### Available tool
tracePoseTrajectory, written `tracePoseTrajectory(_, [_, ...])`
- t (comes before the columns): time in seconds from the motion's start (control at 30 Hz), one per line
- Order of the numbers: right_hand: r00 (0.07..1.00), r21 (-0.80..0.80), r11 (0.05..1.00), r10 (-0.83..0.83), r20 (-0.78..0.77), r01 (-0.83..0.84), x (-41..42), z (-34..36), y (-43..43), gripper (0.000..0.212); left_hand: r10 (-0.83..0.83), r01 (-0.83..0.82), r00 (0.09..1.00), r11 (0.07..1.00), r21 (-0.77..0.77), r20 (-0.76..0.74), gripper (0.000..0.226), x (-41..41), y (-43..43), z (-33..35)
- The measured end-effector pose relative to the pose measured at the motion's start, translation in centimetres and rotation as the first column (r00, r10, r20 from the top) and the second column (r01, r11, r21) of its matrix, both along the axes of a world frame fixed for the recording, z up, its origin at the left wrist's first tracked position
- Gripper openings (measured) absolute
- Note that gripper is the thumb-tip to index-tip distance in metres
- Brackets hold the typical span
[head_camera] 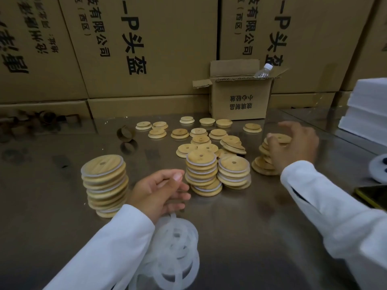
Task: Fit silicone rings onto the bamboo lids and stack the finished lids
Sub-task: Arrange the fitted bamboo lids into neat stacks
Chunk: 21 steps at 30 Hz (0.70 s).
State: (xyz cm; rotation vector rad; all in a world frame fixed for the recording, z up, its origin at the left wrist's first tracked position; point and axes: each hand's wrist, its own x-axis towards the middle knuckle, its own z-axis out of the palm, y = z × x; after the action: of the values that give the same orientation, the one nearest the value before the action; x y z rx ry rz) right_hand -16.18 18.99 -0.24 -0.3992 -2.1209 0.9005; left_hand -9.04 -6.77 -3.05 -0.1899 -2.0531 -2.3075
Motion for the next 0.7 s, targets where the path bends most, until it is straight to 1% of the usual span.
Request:
tracePoseTrajectory(0.03, [0.999,0.016,1.0,-0.008,0.048,0.007,-0.7,0.6,0.7,0.033,0.0,0.0,1.0,1.0,0.002,0.002,0.021,-0.1,0.0,0.0])
tracePoseTrajectory(0.13, [0.983,-0.01,1.0,0.009,0.181,-0.008,-2.3,1.5,2.1,0.033,0.009,-0.009,1.0,1.0,0.006,0.009,0.025,-0.3,-0.1,0.0])
tracePoseTrajectory(0.2, [0.963,0.014,0.999,0.037,0.267,-0.043,-2.7,1.2,2.5,0.026,0.018,-0.019,1.0,0.999,0.026,0.012,0.03,-0.5,-0.1,0.0])
tracePoseTrajectory(0.23, [0.954,0.028,0.997,0.055,0.296,-0.066,-2.7,0.8,2.6,0.022,0.025,-0.025,1.0,0.999,0.036,0.013,0.031,-0.5,-0.2,0.0])
tracePoseTrajectory(0.3, [0.953,0.058,0.995,0.064,0.297,-0.085,-2.8,0.1,2.7,0.02,0.031,-0.032,0.999,0.998,0.052,0.012,0.03,-0.4,-0.2,-0.1])
tracePoseTrajectory(0.4, [0.967,0.12,0.992,-0.009,0.256,-0.023,-2.9,-0.5,2.7,0.032,0.031,-0.032,0.999,0.998,0.045,0.008,0.029,-0.4,-0.1,-0.1])
tracePoseTrajectory(0.47, [0.987,0.108,0.994,-0.011,0.16,-0.006,-2.5,-0.3,2.2,0.043,0.035,-0.035,0.999,0.998,0.048,0.008,0.03,-0.4,-0.1,-0.1])
tracePoseTrajectory(0.53, [0.995,0.052,0.994,0.098,-0.015,-0.098,-1.5,0.7,0.9,0.048,0.038,-0.038,0.999,0.998,0.056,0.005,0.03,-0.5,-0.1,0.0])
tracePoseTrajectory(0.6, [0.952,0.063,0.965,0.261,-0.161,-0.254,0.3,1.8,-1.3,0.048,0.032,-0.033,0.999,0.996,0.081,0.008,0.026,-0.4,0.1,0.1])
tracePoseTrajectory(0.63, [0.916,0.091,0.937,0.348,-0.2,-0.336,1.5,2.2,-2.6,0.048,0.03,-0.031,0.999,0.995,0.099,0.013,0.025,-0.4,0.1,0.2])
tracePoseTrajectory(0.7, [0.831,0.165,0.855,0.517,-0.205,-0.491,4.3,2.1,-5.4,0.052,0.013,-0.017,0.999,0.991,0.136,0.031,0.033,-0.3,0.1,0.5])
